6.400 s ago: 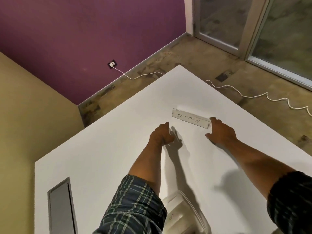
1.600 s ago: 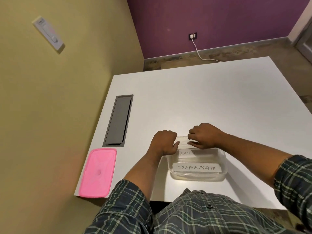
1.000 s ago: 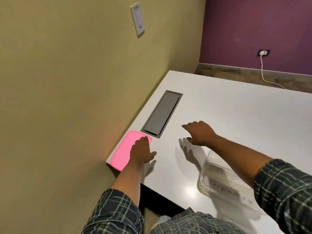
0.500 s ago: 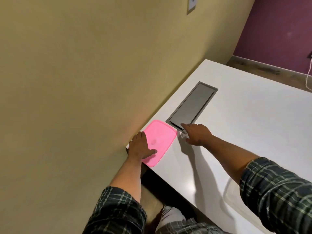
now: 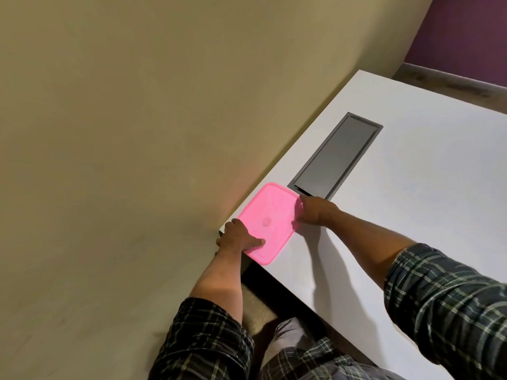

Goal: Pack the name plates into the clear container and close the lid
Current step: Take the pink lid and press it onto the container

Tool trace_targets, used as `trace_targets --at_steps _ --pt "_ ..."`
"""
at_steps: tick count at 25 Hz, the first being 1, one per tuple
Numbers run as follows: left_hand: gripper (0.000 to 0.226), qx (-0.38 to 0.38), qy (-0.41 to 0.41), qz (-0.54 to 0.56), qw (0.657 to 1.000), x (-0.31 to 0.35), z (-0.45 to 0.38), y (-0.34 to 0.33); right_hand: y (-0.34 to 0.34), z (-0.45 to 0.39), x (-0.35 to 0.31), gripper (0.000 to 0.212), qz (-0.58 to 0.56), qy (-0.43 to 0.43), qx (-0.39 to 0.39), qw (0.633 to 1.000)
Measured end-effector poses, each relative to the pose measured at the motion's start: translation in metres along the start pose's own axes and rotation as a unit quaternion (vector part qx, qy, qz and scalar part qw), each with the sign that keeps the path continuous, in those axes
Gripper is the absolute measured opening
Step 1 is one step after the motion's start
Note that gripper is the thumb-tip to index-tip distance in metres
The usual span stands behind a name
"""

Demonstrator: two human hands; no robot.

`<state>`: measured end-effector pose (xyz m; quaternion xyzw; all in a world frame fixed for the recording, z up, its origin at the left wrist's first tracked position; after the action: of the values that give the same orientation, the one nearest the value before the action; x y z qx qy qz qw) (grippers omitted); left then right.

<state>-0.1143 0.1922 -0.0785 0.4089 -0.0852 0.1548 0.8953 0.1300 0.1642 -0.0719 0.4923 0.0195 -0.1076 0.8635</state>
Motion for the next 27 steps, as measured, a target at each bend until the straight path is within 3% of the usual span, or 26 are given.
trace_targets --at_steps 6,12,17,21,25,27 --pt "0.096 0.047 0.019 0.058 0.997 0.004 0.002 0.001 -0.001 0.003 0.010 0.035 -0.103 -0.018 0.030 0.994" --pt "0.080 0.091 0.036 0.107 0.989 0.018 0.023 0.009 0.020 0.031 0.041 0.048 -0.202 -0.072 0.105 0.971" --pt "0.066 0.124 -0.062 0.110 0.984 0.066 0.046 0.011 0.042 0.066 0.091 0.017 -0.346 -0.082 0.097 0.930" --pt "0.060 0.162 -0.140 0.168 0.962 0.122 0.076 0.007 0.063 0.114 0.148 0.012 -0.387 -0.081 0.123 0.910" --pt "0.075 0.131 -0.121 0.286 0.942 0.169 0.095 -0.006 0.079 0.172 0.206 0.016 -0.451 -0.068 0.171 0.873" --pt "0.079 0.043 -0.111 0.382 0.916 0.191 0.101 -0.026 0.079 0.206 0.234 0.020 -0.471 -0.052 0.197 0.858"
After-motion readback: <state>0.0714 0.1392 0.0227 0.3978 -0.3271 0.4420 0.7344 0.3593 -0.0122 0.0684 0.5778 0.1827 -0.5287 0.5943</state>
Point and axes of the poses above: each hand's wrist, its own z-axis away from the middle knuckle, its own y-axis out of the back of the hand, x = y × z, the point moved 5 cm from there along -z, towards the middle knuckle, and after that the axes turned 14 degrees about z, right-handed, at the moved point
